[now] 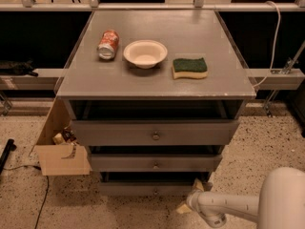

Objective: Open bottom drawer

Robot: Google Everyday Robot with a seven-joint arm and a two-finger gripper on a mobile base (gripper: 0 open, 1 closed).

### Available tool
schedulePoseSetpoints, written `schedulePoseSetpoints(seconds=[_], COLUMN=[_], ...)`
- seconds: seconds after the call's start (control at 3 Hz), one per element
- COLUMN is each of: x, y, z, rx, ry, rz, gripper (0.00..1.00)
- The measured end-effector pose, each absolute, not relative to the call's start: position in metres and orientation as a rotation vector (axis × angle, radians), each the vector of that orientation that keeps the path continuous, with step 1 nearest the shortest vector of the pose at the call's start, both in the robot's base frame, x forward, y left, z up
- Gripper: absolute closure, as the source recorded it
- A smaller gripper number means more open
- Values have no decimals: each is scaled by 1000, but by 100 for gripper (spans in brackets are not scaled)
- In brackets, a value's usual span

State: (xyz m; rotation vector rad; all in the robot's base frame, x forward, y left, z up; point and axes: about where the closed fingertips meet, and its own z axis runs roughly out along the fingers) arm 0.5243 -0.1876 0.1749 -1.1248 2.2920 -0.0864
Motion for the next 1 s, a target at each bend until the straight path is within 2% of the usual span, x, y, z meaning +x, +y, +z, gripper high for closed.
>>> schedulePoseSetpoints(seconds=[1.0], x=[559], y=[-178], z=[151], rx=[-1231], ry=[2292], rz=[-144], gripper=[0])
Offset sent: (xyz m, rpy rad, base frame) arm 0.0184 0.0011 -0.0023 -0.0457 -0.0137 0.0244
